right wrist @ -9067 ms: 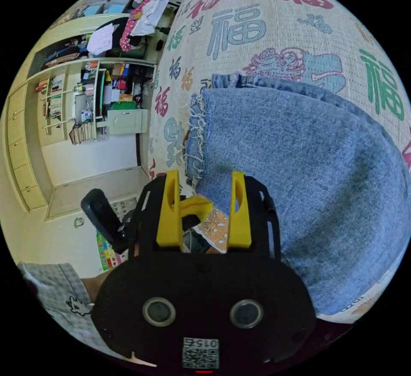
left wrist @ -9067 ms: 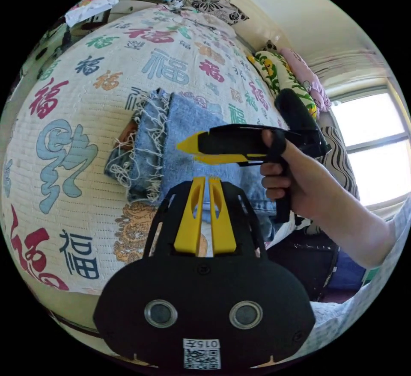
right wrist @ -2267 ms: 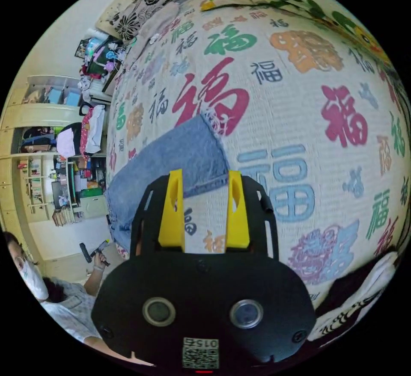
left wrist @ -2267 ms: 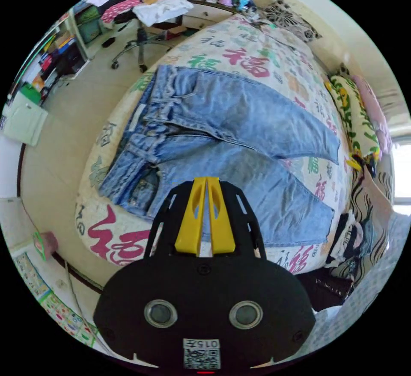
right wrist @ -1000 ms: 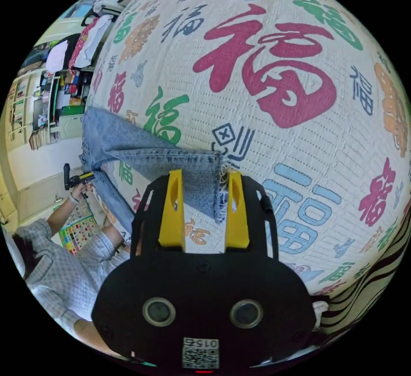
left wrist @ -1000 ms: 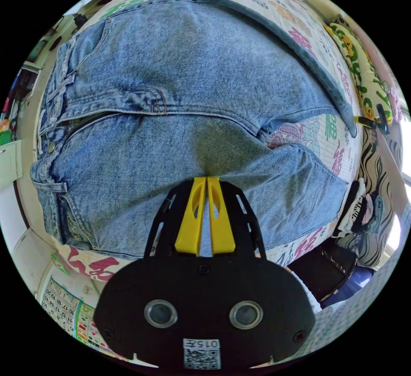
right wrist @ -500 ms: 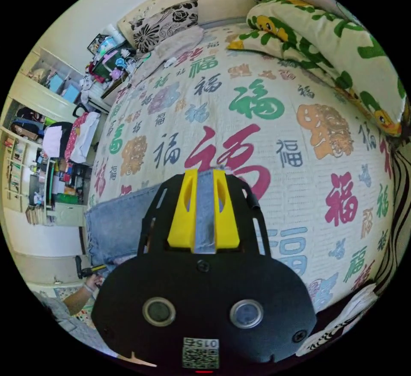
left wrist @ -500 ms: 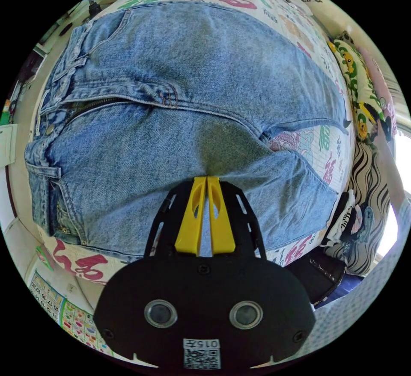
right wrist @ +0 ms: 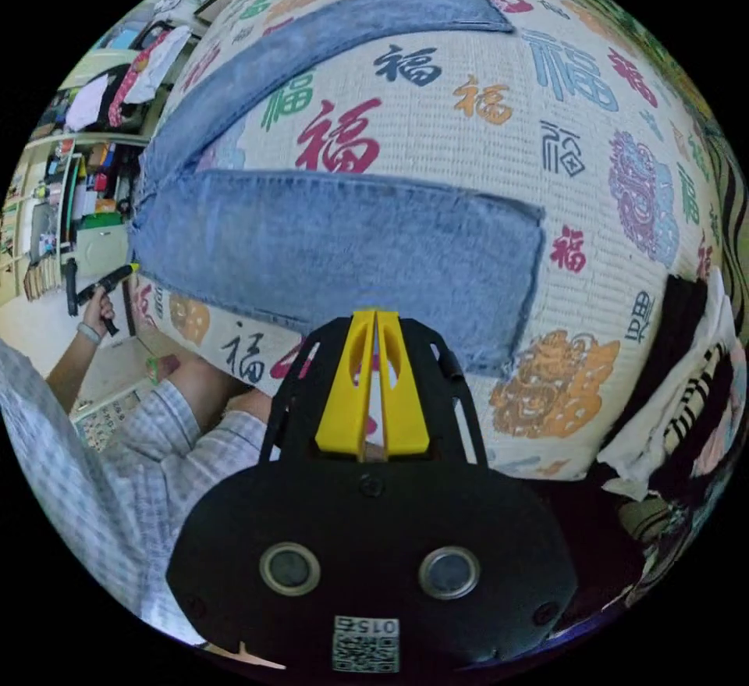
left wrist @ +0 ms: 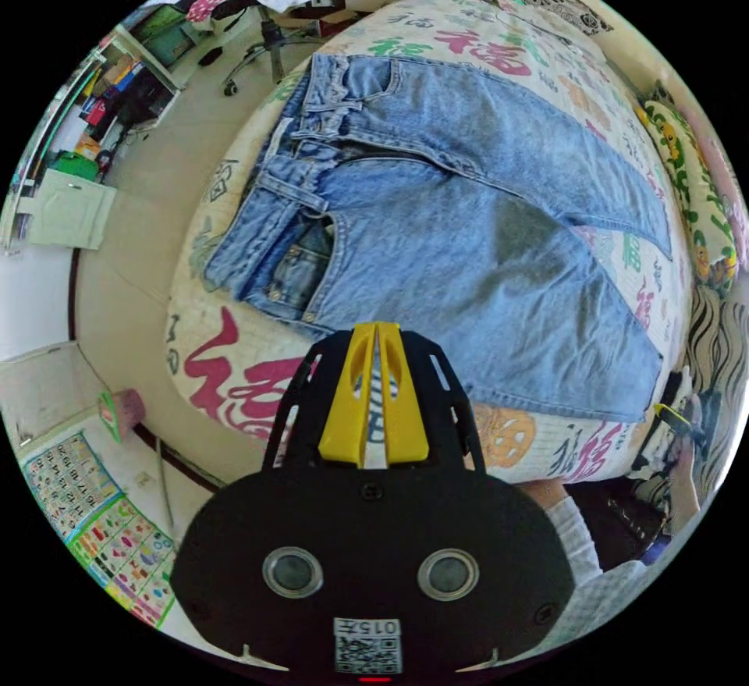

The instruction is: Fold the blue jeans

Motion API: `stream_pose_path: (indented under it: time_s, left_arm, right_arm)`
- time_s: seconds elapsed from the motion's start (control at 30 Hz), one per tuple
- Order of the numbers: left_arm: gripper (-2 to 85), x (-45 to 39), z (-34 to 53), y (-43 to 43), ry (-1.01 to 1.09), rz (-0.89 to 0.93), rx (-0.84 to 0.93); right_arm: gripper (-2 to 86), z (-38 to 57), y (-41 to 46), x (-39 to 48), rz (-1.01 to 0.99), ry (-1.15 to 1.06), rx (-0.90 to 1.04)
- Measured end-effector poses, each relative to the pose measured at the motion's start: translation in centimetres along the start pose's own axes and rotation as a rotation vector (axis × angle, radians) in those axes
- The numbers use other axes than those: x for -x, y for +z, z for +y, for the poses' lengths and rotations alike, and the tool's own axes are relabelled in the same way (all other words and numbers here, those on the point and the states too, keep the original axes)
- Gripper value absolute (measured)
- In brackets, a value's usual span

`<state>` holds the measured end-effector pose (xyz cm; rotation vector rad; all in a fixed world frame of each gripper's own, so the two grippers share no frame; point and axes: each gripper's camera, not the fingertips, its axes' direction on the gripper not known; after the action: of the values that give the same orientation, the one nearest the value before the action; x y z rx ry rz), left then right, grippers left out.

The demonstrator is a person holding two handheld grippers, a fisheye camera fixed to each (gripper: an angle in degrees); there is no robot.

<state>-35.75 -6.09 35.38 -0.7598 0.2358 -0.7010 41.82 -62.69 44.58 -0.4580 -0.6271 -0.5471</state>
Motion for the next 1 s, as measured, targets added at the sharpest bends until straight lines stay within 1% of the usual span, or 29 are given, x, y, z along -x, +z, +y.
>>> stream_pose_path:
  time_s: [0.03,0.07,0.13,0.2,0.27,0.33,0.4,0.43,0.53,0.6,0.7,0.77,0.9,1.0]
  left_arm:
    - [-0.9,0.2,0.2,0.1,0.006,-0.018,0.012]
    - [-0.9,0.6,0.5,0.3,0.014,-0.045,0.027]
    - [-0.9,0.9,0.6,0.9,0.040,-0.065,0.034]
    - [-0.9,0.8,0.4,2.1,0.084,-0.064,0.044]
    - [-0.9,0.6,0.2,3.1,0.110,-0.050,0.049]
    - [-0.9,0.4,0.1,4.4,0.130,-0.037,0.068]
    - [-0.8,0.3,0.3,5.5,0.161,-0.059,0.052]
    - [-0.8,0.3,0.5,5.6,0.179,-0.070,0.046]
    - [-0.8,0.3,1.4,5.8,0.212,-0.108,0.000]
    - [-0.8,0.6,1.9,6.1,0.201,-0.119,-0.032]
    - [-0.8,1.3,2.0,6.3,0.190,-0.123,-0.022]
    - [-0.8,1.6,1.8,6.3,0.204,-0.130,0.006]
    - [-0.8,2.1,1.6,6.5,0.354,-0.173,0.049]
    - [-0.7,2.9,1.9,6.4,0.418,-0.196,0.044]
  right_arm:
    - [-0.5,1.3,0.8,2.8,0.051,-0.017,-0.004]
    - [-0.5,1.8,1.3,4.1,0.059,-0.026,-0.006]
    - [-0.6,2.4,3.5,9.0,0.045,-0.036,-0.018]
    - [-0.6,1.9,5.4,11.9,0.022,-0.011,-0.012]
    - [-0.6,1.0,6.9,14.6,-0.004,0.011,-0.039]
    - [-0.6,-0.7,8.3,18.0,-0.035,-0.021,-0.092]
    - [-0.6,-2.1,9.7,20.5,0.026,-0.047,-0.077]
    - [-0.6,-2.7,11.1,21.8,0.054,-0.063,-0.033]
    - [-0.6,-2.5,13.0,23.8,0.180,-0.065,-0.035]
    - [-0.6,-1.5,13.3,24.0,0.171,0.004,-0.082]
    - [-0.5,0.1,13.7,23.5,0.108,0.096,-0.154]
    - [-0.5,0.3,13.8,23.1,0.073,0.159,-0.144]
    - [-0.4,-0.3,14.3,22.5,0.038,0.284,-0.047]
    - [-0.5,-0.4,14.6,22.3,0.049,0.297,0.002]
